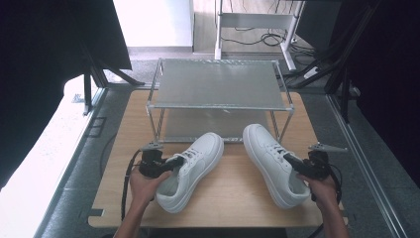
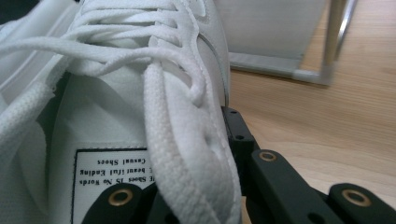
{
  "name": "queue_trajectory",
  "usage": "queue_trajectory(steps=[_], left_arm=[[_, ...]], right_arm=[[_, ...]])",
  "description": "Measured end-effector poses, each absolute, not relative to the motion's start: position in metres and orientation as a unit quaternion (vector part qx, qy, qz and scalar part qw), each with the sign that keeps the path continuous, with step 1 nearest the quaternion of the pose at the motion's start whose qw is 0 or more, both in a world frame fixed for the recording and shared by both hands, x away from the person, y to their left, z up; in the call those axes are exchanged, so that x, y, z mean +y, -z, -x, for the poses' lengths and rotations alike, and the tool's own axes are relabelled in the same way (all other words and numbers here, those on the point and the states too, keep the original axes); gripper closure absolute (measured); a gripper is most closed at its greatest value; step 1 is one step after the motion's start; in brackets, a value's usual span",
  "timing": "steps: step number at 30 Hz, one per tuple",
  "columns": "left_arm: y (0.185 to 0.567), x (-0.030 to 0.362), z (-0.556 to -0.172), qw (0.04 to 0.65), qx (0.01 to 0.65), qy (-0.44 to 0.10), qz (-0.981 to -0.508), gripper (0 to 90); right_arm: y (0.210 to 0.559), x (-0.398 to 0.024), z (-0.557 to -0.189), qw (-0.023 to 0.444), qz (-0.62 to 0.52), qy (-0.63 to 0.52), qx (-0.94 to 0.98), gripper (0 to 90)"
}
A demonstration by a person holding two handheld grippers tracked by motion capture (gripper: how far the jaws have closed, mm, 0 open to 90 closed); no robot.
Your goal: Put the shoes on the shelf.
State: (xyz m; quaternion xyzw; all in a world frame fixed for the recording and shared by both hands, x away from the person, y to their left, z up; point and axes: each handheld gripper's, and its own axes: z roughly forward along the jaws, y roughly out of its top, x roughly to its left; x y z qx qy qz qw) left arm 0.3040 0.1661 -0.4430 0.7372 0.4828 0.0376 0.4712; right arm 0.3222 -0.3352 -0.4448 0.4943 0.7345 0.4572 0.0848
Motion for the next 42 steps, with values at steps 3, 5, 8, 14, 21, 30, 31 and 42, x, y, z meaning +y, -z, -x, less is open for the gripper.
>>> queue_trajectory(steps=[3, 5, 8, 14, 21, 30, 31, 42], left_arm=[[0.436, 0.172, -0.300, 0.491, 0.479, -0.039, -0.727, 82.6], [0.428, 0.181, -0.295, 0.522, 0.469, -0.036, -0.712, 82.5], [0.422, 0.188, -0.293, 0.547, 0.460, -0.028, -0.699, 82.5], [0.419, 0.194, -0.292, 0.574, 0.455, -0.025, -0.680, 82.6], [0.421, 0.198, -0.293, 0.602, 0.443, -0.001, -0.664, 82.6], [0.420, 0.202, -0.292, 0.622, 0.444, 0.004, -0.646, 82.7], [0.419, 0.202, -0.292, 0.622, 0.444, 0.003, -0.644, 82.7], [0.417, 0.205, -0.293, 0.650, 0.447, -0.001, -0.615, 82.7]], right_arm=[[0.443, -0.336, -0.319, 0.076, -0.491, -0.474, 0.727, 86.7], [0.441, -0.337, -0.314, 0.072, -0.487, -0.494, 0.716, 86.6], [0.439, -0.339, -0.311, 0.067, -0.484, -0.515, 0.704, 86.7], [0.434, -0.337, -0.308, 0.058, -0.474, -0.536, 0.696, 86.6], [0.432, -0.329, -0.308, 0.055, -0.465, -0.552, 0.689, 86.6], [0.427, -0.331, -0.307, 0.050, -0.465, -0.576, 0.671, 86.7], [0.426, -0.331, -0.307, 0.050, -0.465, -0.579, 0.668, 86.7], [0.419, -0.320, -0.311, 0.051, -0.456, -0.593, 0.661, 86.7]])
